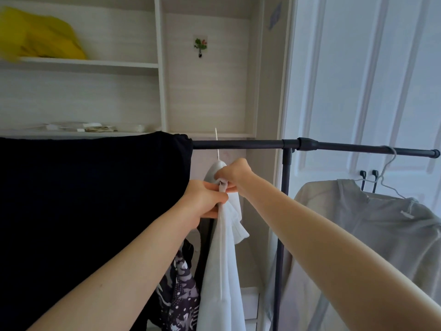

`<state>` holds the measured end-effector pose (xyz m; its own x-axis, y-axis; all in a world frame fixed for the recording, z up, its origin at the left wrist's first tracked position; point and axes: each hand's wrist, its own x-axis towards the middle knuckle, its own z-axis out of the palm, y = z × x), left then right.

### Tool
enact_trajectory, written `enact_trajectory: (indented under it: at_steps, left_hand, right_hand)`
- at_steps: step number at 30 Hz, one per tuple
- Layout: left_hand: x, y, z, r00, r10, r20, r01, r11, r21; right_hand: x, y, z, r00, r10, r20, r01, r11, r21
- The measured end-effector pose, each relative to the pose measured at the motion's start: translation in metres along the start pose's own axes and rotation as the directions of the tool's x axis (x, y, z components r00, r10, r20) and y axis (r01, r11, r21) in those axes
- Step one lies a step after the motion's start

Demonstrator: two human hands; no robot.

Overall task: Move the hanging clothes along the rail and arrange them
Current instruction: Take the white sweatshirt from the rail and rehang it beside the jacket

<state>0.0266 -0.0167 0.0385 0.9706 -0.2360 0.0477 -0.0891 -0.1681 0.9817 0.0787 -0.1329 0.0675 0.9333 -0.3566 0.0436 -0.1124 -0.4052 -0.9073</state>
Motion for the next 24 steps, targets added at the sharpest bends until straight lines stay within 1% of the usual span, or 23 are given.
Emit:
enact_trajectory:
  at_steps: [5, 8, 12, 15, 16, 18, 19, 20, 22, 23, 24]
  left_hand:
    - [-0.001, -0.025, 0.002, 0.997, -0.079, 0.023, 0.078, 0.996, 0.043]
    - [-0.008, -0.029, 0.004, 0.994, -0.102, 0.024, 0.101, 0.994, 0.051]
    - [-0.023, -0.031, 0.005, 0.997, -0.059, 0.049, 0.056, 0.996, 0.067]
    - [-0.036, -0.035, 0.004, 0.997, -0.015, 0.077, 0.005, 0.992, 0.13]
    - [-0.042, -0.038, 0.003, 0.996, -0.011, 0.085, -0.002, 0.988, 0.153]
    - [-0.053, -0.044, -0.001, 0.995, -0.008, 0.103, -0.013, 0.98, 0.2]
    - [-0.06, -0.046, -0.004, 0.994, -0.004, 0.111, -0.02, 0.978, 0.209]
    - [-0.067, -0.049, -0.007, 0.993, 0.005, 0.12, -0.029, 0.979, 0.202]
    - [-0.079, -0.054, -0.012, 0.991, 0.019, 0.132, -0.039, 0.988, 0.152]
    - [-0.087, -0.055, -0.012, 0.991, 0.014, 0.13, -0.029, 0.993, 0.117]
    - [-0.093, -0.057, -0.014, 0.993, 0.006, 0.12, -0.015, 0.997, 0.075]
  right_hand:
    - [-0.004, 0.027, 0.007, 0.997, 0.064, 0.037, -0.064, 0.998, -0.011]
    - [-0.014, 0.033, 0.003, 0.998, 0.055, 0.032, -0.053, 0.997, -0.061]
    - [-0.032, 0.038, -0.014, 0.998, 0.012, 0.063, -0.008, 0.998, -0.059]
    - [-0.053, 0.048, -0.037, 0.993, -0.001, 0.12, 0.003, 1.0, -0.013]
    - [-0.058, 0.052, -0.046, 0.993, -0.003, 0.118, 0.003, 1.0, 0.002]
    - [-0.066, 0.06, -0.061, 0.997, -0.019, 0.071, 0.018, 1.0, 0.009]
    - [-0.068, 0.065, -0.068, 0.998, -0.059, 0.029, 0.06, 0.998, -0.031]
    - [-0.071, 0.07, -0.075, 0.993, -0.122, -0.008, 0.12, 0.985, -0.125]
    - [-0.082, 0.077, -0.085, 0.972, -0.234, -0.028, 0.207, 0.905, -0.371]
    - [-0.09, 0.082, -0.089, 0.972, -0.234, -0.007, 0.206, 0.868, -0.451]
    - [-0.098, 0.087, -0.09, 0.979, -0.199, 0.034, 0.189, 0.849, -0.494]
